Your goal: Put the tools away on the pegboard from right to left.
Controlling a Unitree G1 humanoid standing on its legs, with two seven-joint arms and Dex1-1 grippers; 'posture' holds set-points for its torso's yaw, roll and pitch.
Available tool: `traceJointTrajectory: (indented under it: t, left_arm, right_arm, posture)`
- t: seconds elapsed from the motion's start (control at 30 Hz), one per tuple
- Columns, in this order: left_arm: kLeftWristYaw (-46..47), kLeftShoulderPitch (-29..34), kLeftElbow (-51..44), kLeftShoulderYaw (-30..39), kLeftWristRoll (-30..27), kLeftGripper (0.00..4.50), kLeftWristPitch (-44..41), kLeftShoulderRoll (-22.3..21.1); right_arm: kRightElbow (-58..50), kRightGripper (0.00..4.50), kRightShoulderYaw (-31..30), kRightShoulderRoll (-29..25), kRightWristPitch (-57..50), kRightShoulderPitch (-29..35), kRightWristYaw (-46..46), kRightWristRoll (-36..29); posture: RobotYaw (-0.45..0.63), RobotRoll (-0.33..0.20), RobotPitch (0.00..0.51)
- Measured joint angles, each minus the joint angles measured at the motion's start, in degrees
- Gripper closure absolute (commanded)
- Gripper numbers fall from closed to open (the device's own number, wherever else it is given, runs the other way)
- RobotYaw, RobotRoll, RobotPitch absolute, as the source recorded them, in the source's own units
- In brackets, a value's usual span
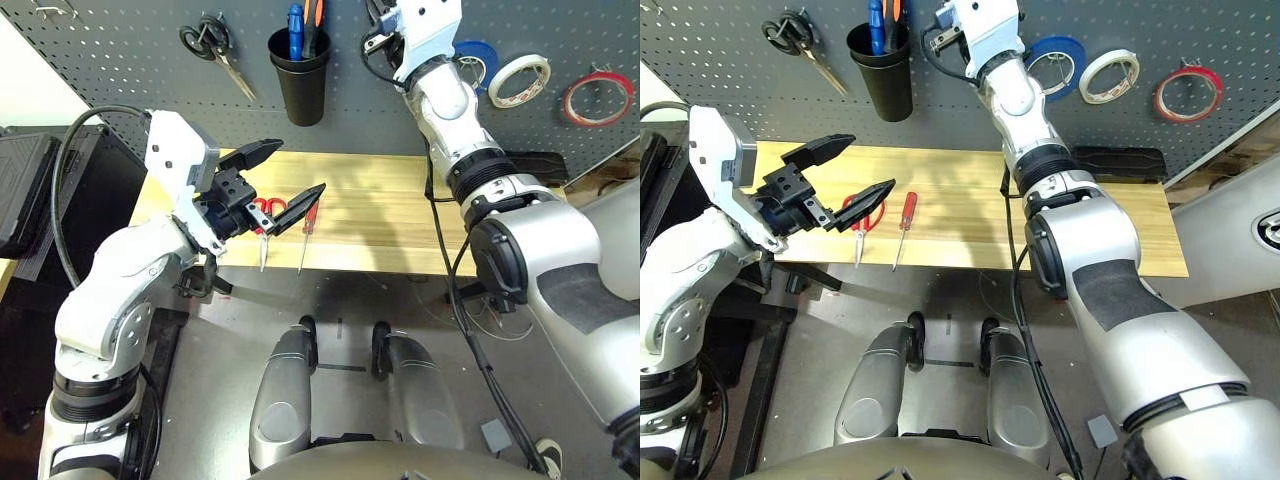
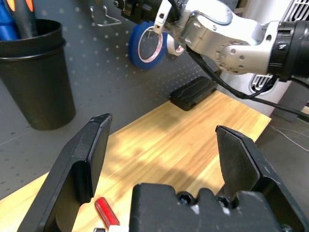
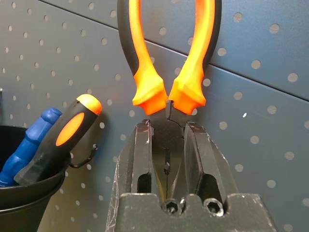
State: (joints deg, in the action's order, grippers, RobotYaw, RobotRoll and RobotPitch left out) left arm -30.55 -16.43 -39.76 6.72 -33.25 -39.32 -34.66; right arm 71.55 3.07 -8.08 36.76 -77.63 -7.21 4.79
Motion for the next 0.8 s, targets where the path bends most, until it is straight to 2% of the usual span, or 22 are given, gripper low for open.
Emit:
traceJointTrajectory:
  t: [0.57, 0.8]
  left_arm:
    - [3.99, 0.98, -3.34, 1.78, -3.84, 0.00, -4.73, -1.69]
    - [4.79, 1.55, -4.29, 1.78, -4.08, 0.00, -4.76, -1.68]
  right_arm:
    - [0.22, 3.75, -2.64, -2.57, 2.52, 2.19, 5.74, 6.20]
    - [0.78, 3.75, -2.54, -3.08, 1.47, 2.37, 6.25, 6.44]
  posture:
    - [0.31, 0.000, 0.292]
    - [0.32, 0.000, 0.291]
